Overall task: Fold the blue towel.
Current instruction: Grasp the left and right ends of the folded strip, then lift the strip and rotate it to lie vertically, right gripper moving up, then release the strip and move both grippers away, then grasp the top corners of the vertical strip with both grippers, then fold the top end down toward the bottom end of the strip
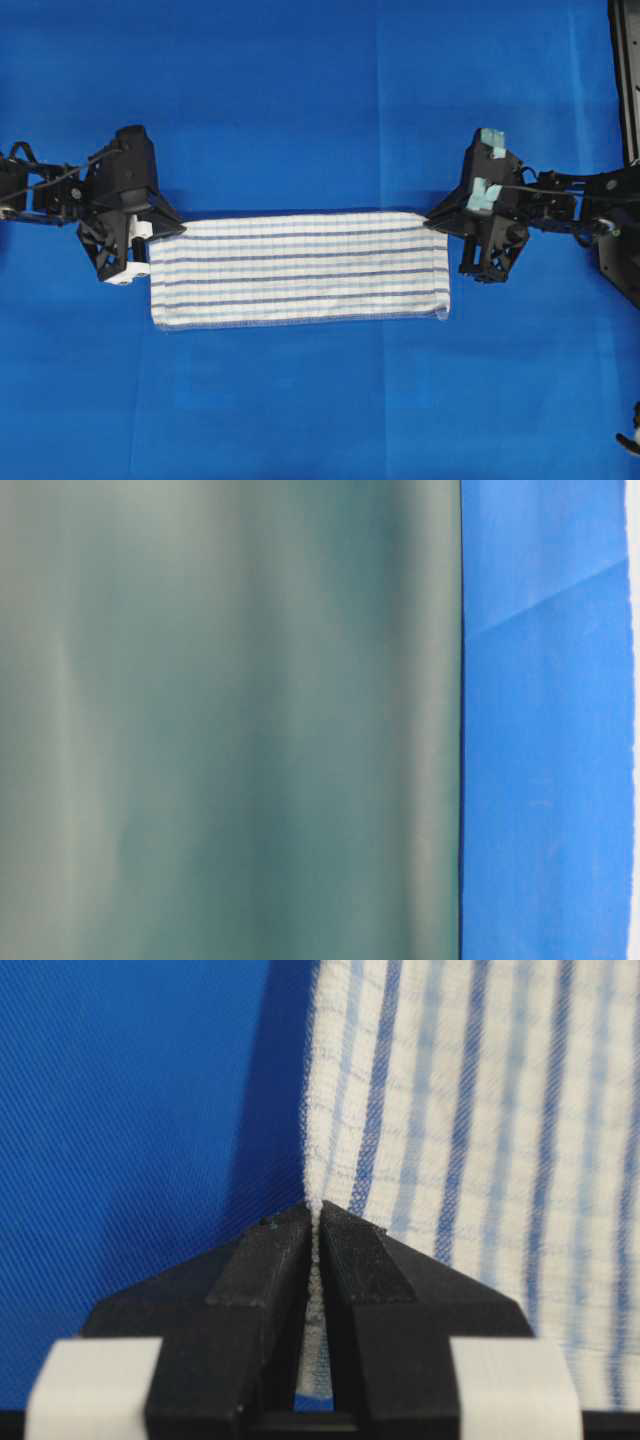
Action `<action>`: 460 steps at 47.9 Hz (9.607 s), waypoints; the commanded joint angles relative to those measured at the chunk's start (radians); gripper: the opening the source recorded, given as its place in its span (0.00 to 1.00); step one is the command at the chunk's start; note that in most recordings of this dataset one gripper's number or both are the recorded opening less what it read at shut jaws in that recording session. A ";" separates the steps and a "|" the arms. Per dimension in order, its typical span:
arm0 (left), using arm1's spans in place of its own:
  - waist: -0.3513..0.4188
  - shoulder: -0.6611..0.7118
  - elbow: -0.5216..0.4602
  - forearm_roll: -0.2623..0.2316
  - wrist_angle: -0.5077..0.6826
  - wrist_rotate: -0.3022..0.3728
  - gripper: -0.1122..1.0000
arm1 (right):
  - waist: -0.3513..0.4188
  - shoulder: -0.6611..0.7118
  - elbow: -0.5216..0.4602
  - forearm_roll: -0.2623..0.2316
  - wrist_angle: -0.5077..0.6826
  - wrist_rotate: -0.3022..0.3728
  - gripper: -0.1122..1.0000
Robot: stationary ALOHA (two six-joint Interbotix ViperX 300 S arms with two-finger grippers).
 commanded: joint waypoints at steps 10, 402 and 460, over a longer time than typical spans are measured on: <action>-0.038 -0.196 -0.071 0.000 0.144 0.000 0.12 | 0.002 -0.218 -0.023 -0.003 0.137 -0.018 0.14; 0.394 0.472 -0.462 -0.311 -0.313 0.410 0.14 | -0.503 0.365 -0.437 -0.307 -0.063 0.037 0.17; 0.087 0.114 -0.272 -0.307 -0.216 0.337 0.14 | -0.212 0.031 -0.249 -0.163 0.000 0.051 0.17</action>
